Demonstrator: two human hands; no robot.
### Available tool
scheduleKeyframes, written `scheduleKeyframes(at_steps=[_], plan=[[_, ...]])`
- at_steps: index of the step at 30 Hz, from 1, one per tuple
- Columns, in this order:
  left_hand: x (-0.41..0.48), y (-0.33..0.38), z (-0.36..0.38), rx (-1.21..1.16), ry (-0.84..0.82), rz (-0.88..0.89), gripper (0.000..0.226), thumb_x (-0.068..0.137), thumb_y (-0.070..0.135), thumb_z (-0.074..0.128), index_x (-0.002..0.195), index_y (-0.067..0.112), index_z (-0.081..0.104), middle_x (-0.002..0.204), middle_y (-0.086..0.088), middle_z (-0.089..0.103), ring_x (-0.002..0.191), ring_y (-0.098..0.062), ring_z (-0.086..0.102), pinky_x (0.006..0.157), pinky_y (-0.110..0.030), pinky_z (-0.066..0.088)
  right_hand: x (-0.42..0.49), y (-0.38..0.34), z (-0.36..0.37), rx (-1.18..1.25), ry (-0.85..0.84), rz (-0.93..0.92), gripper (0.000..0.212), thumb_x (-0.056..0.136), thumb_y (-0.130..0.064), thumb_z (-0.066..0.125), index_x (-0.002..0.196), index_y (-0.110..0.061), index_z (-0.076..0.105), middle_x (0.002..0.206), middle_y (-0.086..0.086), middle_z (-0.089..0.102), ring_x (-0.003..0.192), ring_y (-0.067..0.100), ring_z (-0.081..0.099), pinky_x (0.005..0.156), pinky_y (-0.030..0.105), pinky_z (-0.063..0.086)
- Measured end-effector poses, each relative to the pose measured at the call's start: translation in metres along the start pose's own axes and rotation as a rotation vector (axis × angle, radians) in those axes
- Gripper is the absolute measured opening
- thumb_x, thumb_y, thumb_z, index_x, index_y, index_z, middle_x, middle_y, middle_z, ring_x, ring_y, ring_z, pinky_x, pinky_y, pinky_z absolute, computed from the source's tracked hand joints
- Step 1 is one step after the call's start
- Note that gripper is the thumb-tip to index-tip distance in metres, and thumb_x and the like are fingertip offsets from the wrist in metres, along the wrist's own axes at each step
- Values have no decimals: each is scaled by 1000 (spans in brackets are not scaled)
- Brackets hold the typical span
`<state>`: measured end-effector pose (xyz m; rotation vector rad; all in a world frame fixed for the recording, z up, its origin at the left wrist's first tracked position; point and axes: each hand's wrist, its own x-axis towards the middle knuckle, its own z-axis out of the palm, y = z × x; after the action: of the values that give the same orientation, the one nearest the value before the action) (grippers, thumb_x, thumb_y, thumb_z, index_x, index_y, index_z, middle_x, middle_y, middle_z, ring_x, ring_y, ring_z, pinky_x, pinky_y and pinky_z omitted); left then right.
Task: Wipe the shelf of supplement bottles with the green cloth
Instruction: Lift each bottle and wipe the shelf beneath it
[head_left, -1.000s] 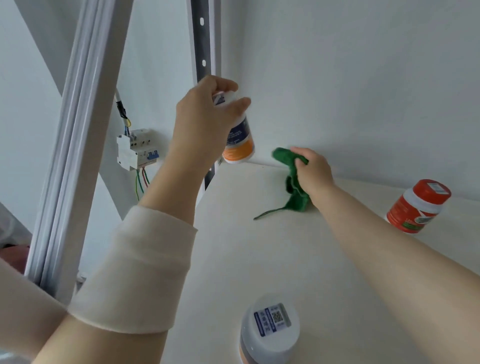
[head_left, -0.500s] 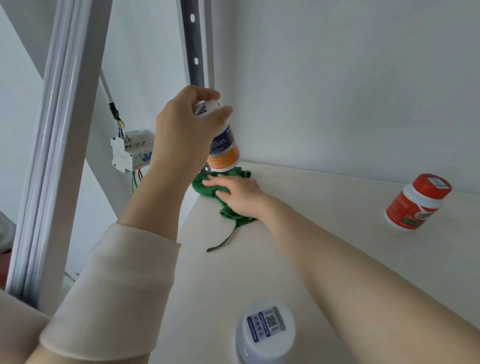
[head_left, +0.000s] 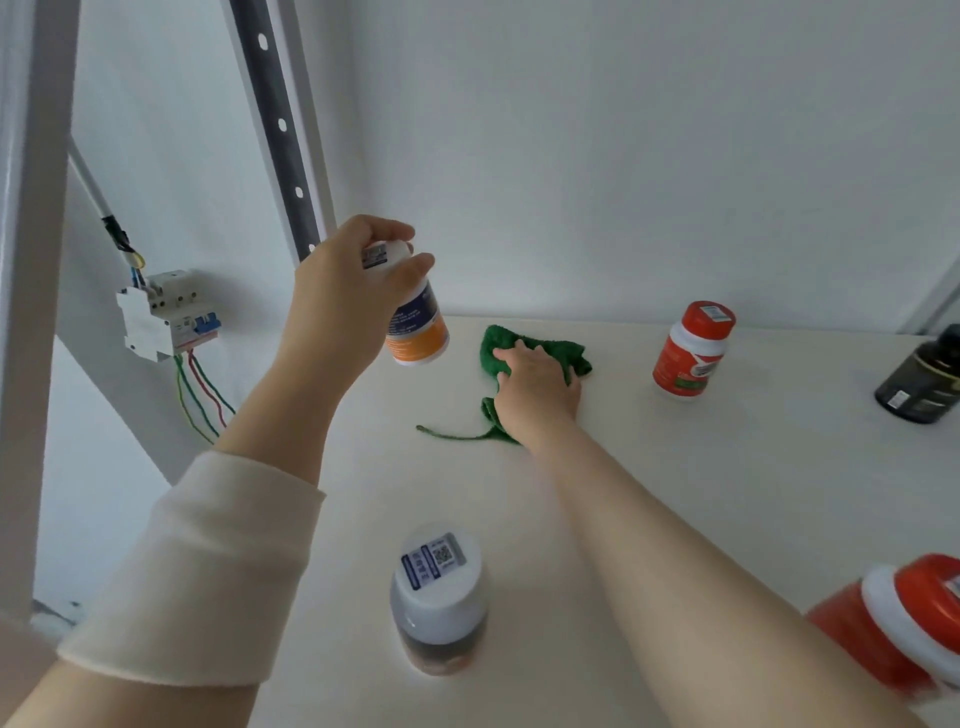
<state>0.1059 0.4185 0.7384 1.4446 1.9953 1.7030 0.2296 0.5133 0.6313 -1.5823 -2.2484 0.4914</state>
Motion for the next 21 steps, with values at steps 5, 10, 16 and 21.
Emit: scheduleKeyframes(at_steps=[5, 10, 16, 21], plan=[[1, 5, 4, 19, -26, 13, 27, 83, 26, 59, 111, 23, 59, 104, 6, 58, 87, -13, 54, 51, -10, 38, -3, -1, -14, -117, -87, 26, 49, 95, -18, 32, 143, -24, 25, 157, 0, 9, 145, 19, 5, 116, 47, 5], [-7, 6, 15, 55, -123, 43, 26, 84, 25, 60, 110, 22, 59, 104, 7, 58, 86, -11, 52, 49, -1, 37, -13, -4, -19, -201, -98, 166, 51, 96, -29, 22, 146, -20, 14, 158, 6, 0, 144, 23, -1, 114, 48, 2], [-26, -3, 30, 90, -265, 54, 26, 85, 27, 61, 110, 23, 58, 111, 2, 60, 92, -14, 53, 58, -9, 36, -77, 7, -26, -160, -110, 154, 51, 97, -33, 19, 146, -22, 10, 158, 5, -4, 144, 23, -6, 113, 50, -1], [-36, -9, 41, 133, -347, 92, 25, 85, 26, 61, 109, 23, 58, 106, 4, 54, 74, -2, 49, 47, 6, 32, -136, 25, -28, -205, -84, 118, 50, 96, -37, 19, 145, -31, 8, 158, -1, -5, 144, 18, -6, 113, 48, -3]])
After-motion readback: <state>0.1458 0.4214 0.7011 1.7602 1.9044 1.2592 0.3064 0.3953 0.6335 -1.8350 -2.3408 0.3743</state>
